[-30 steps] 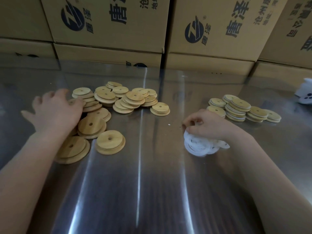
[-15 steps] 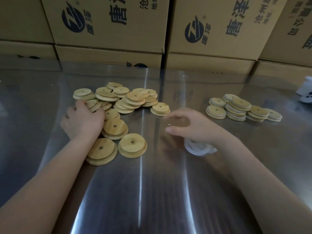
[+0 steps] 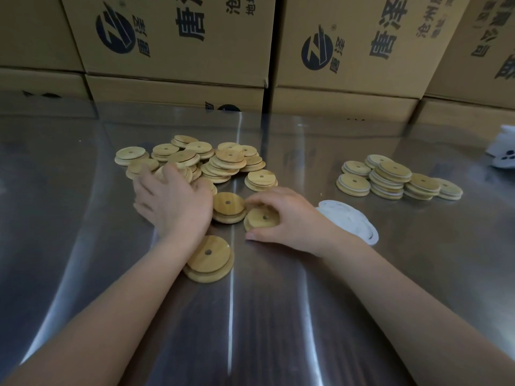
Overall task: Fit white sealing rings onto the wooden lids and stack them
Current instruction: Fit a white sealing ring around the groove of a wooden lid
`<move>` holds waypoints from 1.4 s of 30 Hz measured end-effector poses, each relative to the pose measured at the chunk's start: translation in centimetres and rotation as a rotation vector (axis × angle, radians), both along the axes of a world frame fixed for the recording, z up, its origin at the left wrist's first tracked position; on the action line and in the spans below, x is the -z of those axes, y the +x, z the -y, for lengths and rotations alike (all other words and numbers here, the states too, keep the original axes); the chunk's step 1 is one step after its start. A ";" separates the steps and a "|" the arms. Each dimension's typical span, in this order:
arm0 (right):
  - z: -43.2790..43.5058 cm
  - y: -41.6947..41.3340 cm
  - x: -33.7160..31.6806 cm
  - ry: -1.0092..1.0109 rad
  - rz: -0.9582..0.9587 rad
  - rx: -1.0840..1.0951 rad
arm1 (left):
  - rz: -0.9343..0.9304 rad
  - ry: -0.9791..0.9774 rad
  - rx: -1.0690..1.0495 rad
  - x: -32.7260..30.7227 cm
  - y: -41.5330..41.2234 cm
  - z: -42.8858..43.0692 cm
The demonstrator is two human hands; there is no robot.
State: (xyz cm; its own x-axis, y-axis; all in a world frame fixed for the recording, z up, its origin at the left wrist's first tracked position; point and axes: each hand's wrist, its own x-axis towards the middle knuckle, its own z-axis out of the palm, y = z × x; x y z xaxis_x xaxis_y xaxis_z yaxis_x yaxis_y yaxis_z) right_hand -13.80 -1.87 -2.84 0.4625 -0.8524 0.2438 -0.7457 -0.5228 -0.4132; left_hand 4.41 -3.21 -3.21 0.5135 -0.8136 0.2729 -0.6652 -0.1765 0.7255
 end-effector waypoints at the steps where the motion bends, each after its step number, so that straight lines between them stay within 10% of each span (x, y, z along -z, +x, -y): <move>1: 0.2 -0.2 0.1 -0.010 0.005 0.025 | 0.064 -0.028 0.022 -0.1 -0.1 -0.1; 9: 0.7 -1.5 -0.3 -0.025 0.156 0.093 | 0.364 -0.463 0.526 -1.0 -1.3 -1.4; 13: 1.3 -3.1 -0.9 -0.131 0.175 0.268 | 0.584 -0.351 0.779 -1.5 -2.4 -2.7; 19: 1.5 -5.8 -2.1 0.077 0.069 0.364 | 0.906 0.006 0.585 -0.4 -3.7 -6.4; 42: 0.7 -7.0 -3.4 0.294 -0.058 0.178 | 0.713 -0.037 0.657 1.1 -5.3 -2.2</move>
State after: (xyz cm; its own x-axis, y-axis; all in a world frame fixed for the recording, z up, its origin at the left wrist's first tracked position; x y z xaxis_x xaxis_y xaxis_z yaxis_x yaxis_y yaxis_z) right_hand -20.84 -2.59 0.51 0.3059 -0.9509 -0.0464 -0.8412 -0.2471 -0.4809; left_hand -0.86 -0.98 -4.34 -0.3358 -0.8638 0.3755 -0.9089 0.4018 0.1115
